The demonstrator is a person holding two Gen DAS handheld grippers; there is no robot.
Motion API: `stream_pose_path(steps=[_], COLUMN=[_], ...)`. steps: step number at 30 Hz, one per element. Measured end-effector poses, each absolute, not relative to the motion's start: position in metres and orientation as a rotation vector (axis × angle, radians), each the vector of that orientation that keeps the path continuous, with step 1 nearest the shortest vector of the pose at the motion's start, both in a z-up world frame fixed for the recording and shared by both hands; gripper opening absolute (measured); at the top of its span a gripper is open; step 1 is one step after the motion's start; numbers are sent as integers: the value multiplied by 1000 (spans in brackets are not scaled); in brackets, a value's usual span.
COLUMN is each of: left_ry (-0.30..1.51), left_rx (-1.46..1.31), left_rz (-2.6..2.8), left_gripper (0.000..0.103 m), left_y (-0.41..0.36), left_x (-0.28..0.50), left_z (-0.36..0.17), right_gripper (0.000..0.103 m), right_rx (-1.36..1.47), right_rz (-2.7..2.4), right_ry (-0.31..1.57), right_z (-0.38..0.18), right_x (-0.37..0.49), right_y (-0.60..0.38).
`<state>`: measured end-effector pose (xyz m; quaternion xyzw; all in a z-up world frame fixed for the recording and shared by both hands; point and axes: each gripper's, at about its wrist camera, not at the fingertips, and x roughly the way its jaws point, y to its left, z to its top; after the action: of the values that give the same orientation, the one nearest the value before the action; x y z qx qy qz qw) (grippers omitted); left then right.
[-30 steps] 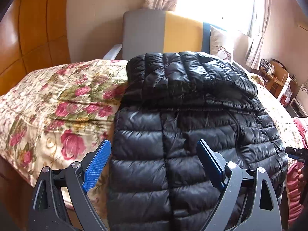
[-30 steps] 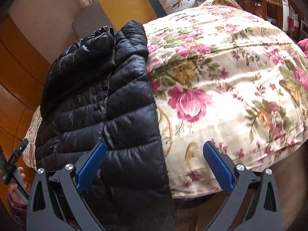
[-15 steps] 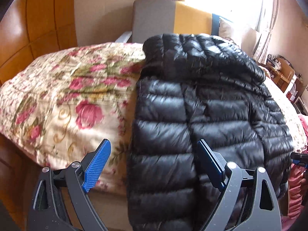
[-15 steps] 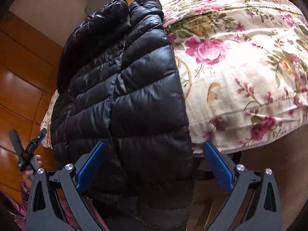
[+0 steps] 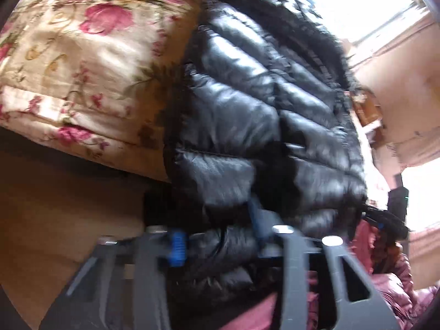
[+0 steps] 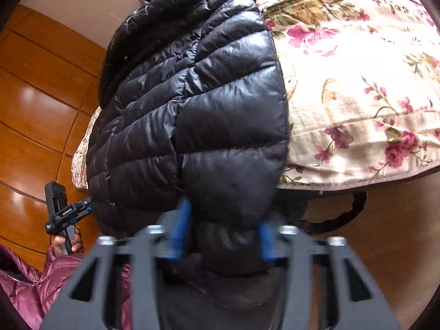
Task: Fold large clothes
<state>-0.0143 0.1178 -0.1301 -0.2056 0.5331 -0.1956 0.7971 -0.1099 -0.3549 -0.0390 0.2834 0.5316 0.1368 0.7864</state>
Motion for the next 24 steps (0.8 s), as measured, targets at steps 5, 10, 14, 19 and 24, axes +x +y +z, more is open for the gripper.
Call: stream_pose_path(steps=[5,10,14,19,24], left_ry=[1067,908,784,647,591], left_rx=[-495,-605,-669,-784,-914], left_rz=[-497,-594,-679,-749,-757], left_gripper=[5,4,4,4,4], left_y=[130,151,159,175,193], left_x=[-26,-49,-65,-55,-14], left_z=[-101,-47,-7,30,47], right_gripper=[9,8,7,7,7], right_rx=[585,597,626,714,819], right_rz=[371,488,574,635,618], right_ry=[1089,997,915,774,668], right_z=[-6,41,80,122,135], right_x=[-113,-126,-138,-135,-103], right_y=[-348,-343,-350,-378,-404])
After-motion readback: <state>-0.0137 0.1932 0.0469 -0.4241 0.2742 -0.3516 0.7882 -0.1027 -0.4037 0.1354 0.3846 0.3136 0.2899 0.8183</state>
